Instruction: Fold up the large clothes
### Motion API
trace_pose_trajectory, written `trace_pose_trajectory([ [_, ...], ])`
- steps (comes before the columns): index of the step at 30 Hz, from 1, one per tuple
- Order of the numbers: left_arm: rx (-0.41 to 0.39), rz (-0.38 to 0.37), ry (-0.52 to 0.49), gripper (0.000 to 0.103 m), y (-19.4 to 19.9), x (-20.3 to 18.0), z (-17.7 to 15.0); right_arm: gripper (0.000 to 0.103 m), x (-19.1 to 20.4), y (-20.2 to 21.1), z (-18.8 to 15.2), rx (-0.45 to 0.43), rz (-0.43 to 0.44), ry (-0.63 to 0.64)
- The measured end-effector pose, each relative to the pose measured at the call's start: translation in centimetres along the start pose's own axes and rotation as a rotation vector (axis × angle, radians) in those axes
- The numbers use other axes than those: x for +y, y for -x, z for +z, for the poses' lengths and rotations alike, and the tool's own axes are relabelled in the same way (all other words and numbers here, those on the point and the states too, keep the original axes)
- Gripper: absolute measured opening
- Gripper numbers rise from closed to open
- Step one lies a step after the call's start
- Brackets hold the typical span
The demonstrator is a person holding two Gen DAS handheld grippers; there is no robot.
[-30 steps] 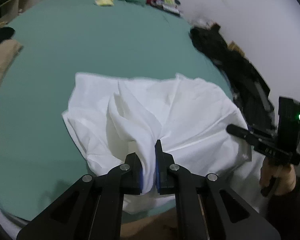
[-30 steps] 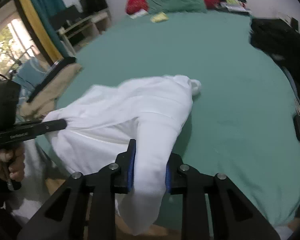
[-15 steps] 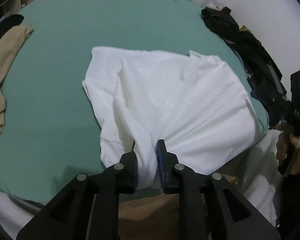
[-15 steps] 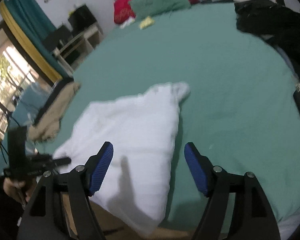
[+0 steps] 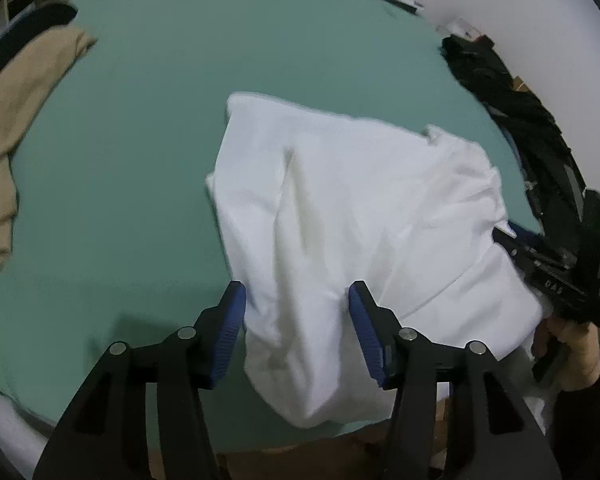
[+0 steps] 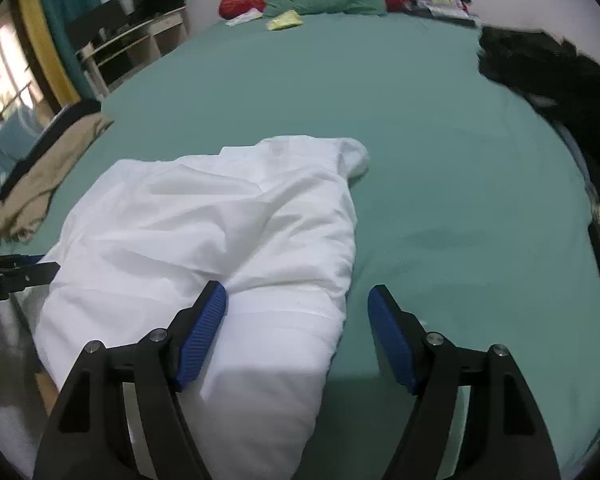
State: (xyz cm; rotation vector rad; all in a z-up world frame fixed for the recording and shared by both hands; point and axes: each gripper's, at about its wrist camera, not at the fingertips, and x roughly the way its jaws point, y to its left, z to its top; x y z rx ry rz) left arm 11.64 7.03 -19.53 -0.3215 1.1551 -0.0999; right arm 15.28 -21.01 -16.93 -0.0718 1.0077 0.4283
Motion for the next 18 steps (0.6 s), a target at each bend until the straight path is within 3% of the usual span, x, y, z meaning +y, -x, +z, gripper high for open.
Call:
trace_pose_trajectory([
  [4, -0.008, -0.009, 0.007, 0.057, 1.1, 0.5, -0.1, 0.074, -0.5, 0.8, 0.4, 0.011, -0.001, -0.005],
  [8, -0.057, -0.025, 0.043, 0.058, 2.6, 1.9, 0.6, 0.074, -1.7, 3.9, 0.6, -0.047, 0.016, -0.044],
  [13, -0.051, 0.016, 0.066, 0.06, 1.3, 2.8, 2.0, 0.074, -2.9, 5.7, -0.1, -0.096, 0.08, -0.101],
  [18, -0.047, -0.091, 0.143, 0.065, -1.2, 2.8, 2.9, 0.074, -3.2, 3.9, -0.6, -0.052, 0.104, -0.119],
])
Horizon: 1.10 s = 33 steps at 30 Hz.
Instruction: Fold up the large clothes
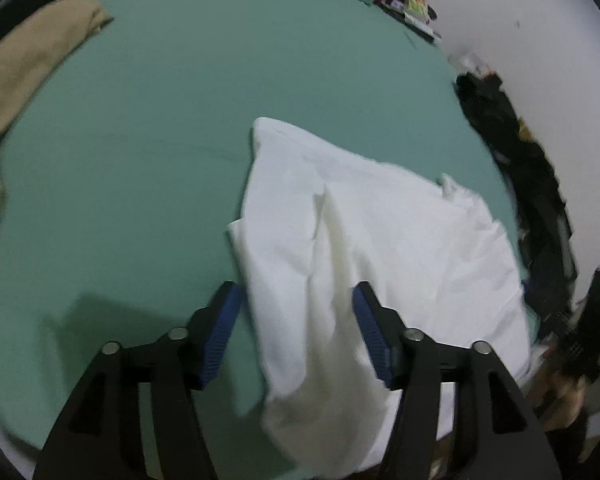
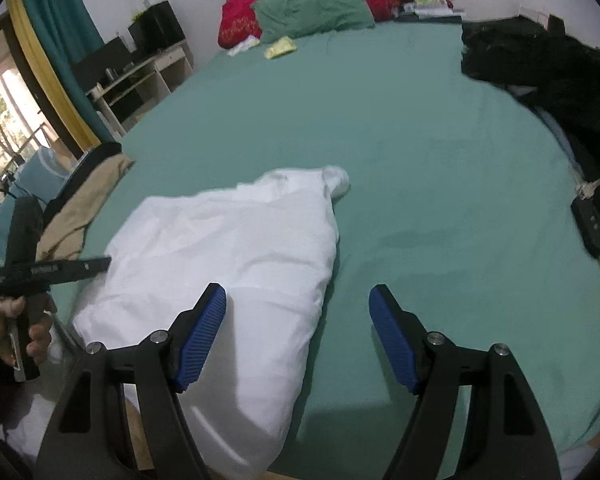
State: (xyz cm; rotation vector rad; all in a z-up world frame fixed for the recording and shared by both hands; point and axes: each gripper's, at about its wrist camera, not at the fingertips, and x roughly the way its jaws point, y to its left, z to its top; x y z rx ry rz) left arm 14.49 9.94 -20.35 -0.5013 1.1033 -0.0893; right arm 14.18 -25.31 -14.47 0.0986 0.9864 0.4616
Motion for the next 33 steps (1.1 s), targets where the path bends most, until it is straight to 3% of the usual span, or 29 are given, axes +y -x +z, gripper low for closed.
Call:
trace_pose_trajectory([
  [3, 0.004, -0.089, 0.02, 0.065, -0.6, -1.0, 0.6, 0.074, -0.3, -1.0, -0.4, 0.029, 0.002, -0.015],
  [6, 0.068, -0.257, 0.073, 0.065, -2.2, -2.1, 0.2, 0.074, -0.3, -1.8, -0.5, 0.044, -0.001, -0.009],
  [8, 0.1, -0.286, 0.041, 0.066, -3.1, -3.5, -0.4, 0.074, -0.2, -2.2, -0.6, 0.045, 0.0, -0.01],
  [14, 0.161, -0.299, -0.052, 0.073, -3.7, -7.4, -1.9, 0.074, -0.2, -2.2, -0.5, 0.041, 0.016, -0.017],
  [20, 0.142, -0.289, -0.073, 0.074, -3.7, -7.7, -2.6, 0.074, -1.3, -1.5, -0.6, 0.031, 0.081, -0.066],
  [28, 0.116, -0.167, -0.202, 0.074, -4.0, -9.9, -3.6, 0.074, -1.4, -3.5, -1.4, 0.077, 0.191, -0.115],
  [33, 0.102, -0.128, -0.201, 0.073, -4.1, -10.3, -3.5, 0.075, -0.7, -4.2, -1.3, 0.083, 0.241, -0.123],
])
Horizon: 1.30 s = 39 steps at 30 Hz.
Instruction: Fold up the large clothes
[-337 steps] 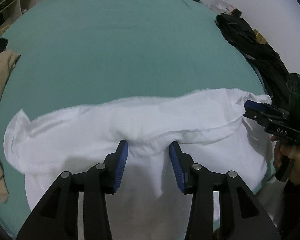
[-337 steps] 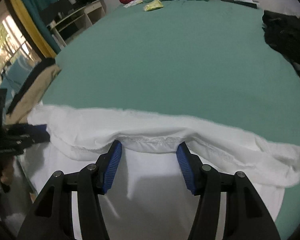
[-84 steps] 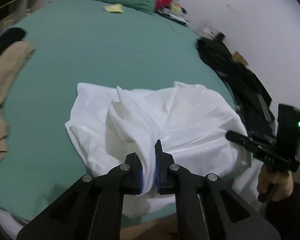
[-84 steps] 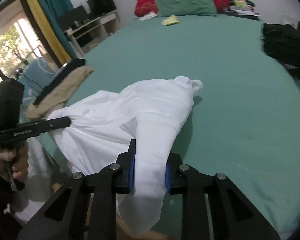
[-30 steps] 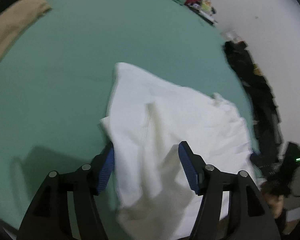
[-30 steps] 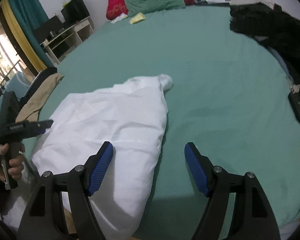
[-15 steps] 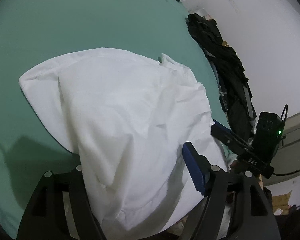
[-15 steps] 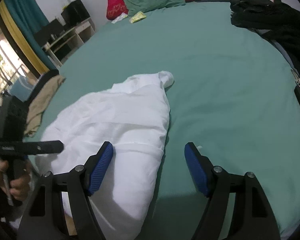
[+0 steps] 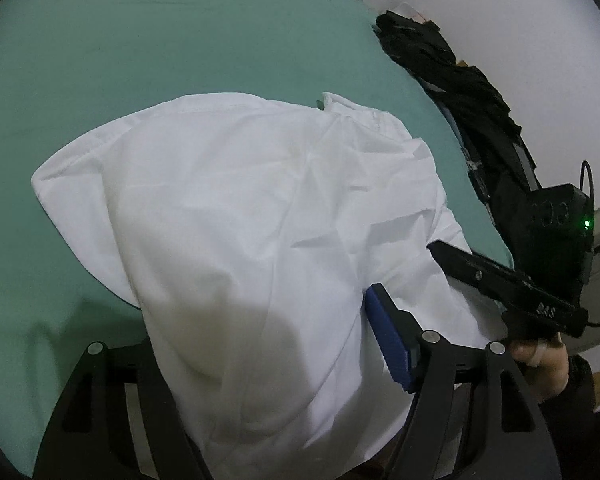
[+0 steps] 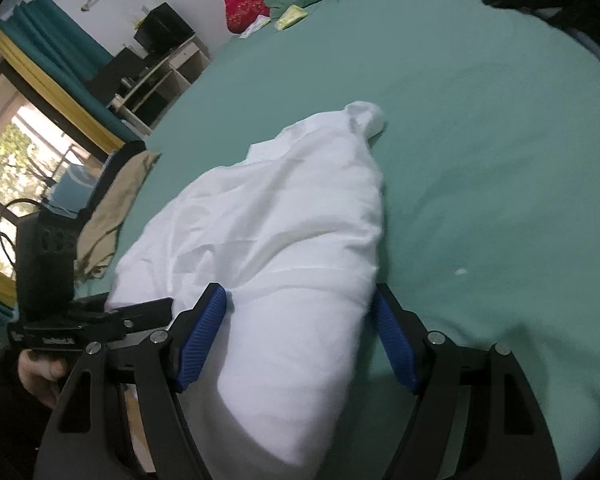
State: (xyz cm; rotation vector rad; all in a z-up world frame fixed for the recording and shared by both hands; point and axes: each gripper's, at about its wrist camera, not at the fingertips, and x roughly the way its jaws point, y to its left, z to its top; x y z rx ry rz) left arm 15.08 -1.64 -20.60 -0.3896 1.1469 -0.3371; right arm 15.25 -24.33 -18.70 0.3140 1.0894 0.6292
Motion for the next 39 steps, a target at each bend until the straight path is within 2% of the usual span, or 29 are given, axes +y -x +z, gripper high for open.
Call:
trace_pose_trajectory([
  [2, -0.002, 0.018, 0.002, 0.064, 0.0, -0.2, 0.0, 0.075, 1.0, -0.3, -0.2, 0.008, -0.015, 0.038],
  [3, -0.006, 0.014, -0.001, 0.049, 0.2, -0.3, 0.0, 0.075, 1.6, -0.5, -0.3, 0.012, -0.024, 0.06],
  [4, -0.004, -0.014, 0.004, 0.041, 0.2, -0.4, 0.0, 0.075, 2.1, -0.7, -0.5, 0.02, -0.022, 0.076],
  [5, -0.002, -0.019, 0.002, 0.04, 0.1, -0.8, -0.1, 0.074, 2.3, -0.9, -0.6, 0.022, -0.03, 0.087],
  [7, -0.014, 0.028, -0.051, 0.038, -0.2, -1.7, -0.4, 0.065, 2.5, -1.1, -0.8, 0.018, -0.056, 0.102],
  [9, -0.021, 0.029, -0.048, 0.035, -0.2, -2.1, -0.4, 0.049, 2.0, -0.7, -0.9, 0.006, -0.031, 0.063],
  [12, -0.034, 0.048, -0.059, 0.029, -0.1, -2.9, -0.4, 0.039, 2.1, -0.4, -0.9, -0.009, -0.016, 0.067],
  [16, -0.066, 0.084, -0.113, 0.027, 0.9, -4.1, -0.8, 0.033, 3.1, 0.5, -1.0, -0.037, -0.041, 0.102],
  [21, -0.088, 0.068, -0.094, 0.027, 2.6, -4.1, -0.6, 0.028, 4.7, 1.8, -1.1, -0.08, -0.07, 0.147],
  [31, -0.162, 0.042, -0.105, 0.026, 6.6, -4.8, 0.4, 0.026, 7.3, 4.3, -0.1, -0.16, -0.064, 0.176],
  [39, -0.234, 0.008, -0.087, 0.026, 10.5, -2.9, 1.8, 0.026, 10.6, 4.4, 2.5, -0.205, -0.041, 0.22],
])
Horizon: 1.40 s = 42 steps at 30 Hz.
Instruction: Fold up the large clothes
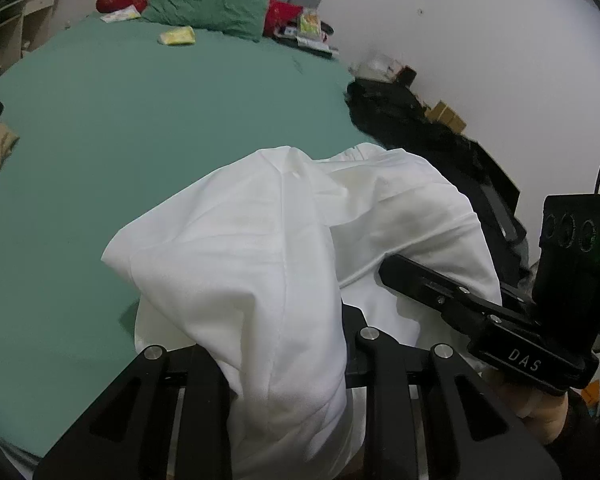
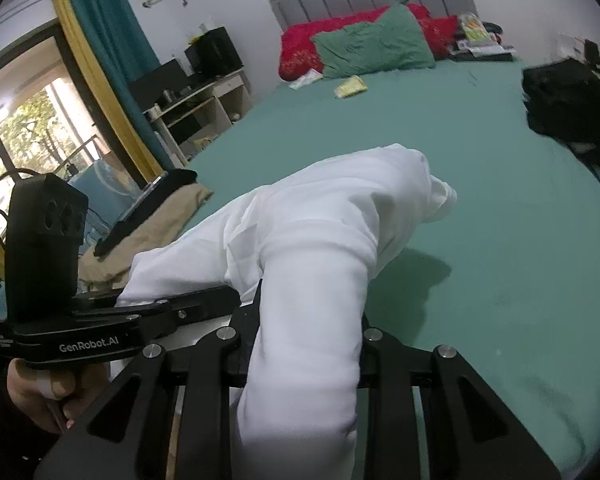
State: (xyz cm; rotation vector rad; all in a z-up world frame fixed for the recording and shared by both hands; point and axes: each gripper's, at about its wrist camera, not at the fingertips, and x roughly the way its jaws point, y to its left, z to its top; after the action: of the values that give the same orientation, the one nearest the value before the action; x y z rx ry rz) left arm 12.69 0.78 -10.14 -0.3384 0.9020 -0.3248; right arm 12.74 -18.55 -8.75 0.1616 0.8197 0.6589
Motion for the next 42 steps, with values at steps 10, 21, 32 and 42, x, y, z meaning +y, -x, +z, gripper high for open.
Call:
trace_pose_trajectory([
  [10, -0.077, 0.041, 0.024, 0.026, 3.5, 7.3, 3.8, 0.026, 4.8, -6.1, 4.4, -0.014, 0.058, 0.082],
  [21, -0.144, 0.117, -0.004, 0.026, 5.0, 17.5, 13.0, 0.026, 9.0, -16.7, 11.3, -0.079, 0.15, 0.11],
  [32, 0.017, 0.211, 0.217, 0.033, -0.8, 30.2, 14.7, 0.028, 7.8, -29.5, 9.5, 0.083, 0.215, -0.062],
  [42, 0.022, 0.286, 0.267, 0.039, 0.1, 30.9, 8.8, 0.063, 6.7, -28.7, 5.3, 0.216, 0.172, -0.076],
])
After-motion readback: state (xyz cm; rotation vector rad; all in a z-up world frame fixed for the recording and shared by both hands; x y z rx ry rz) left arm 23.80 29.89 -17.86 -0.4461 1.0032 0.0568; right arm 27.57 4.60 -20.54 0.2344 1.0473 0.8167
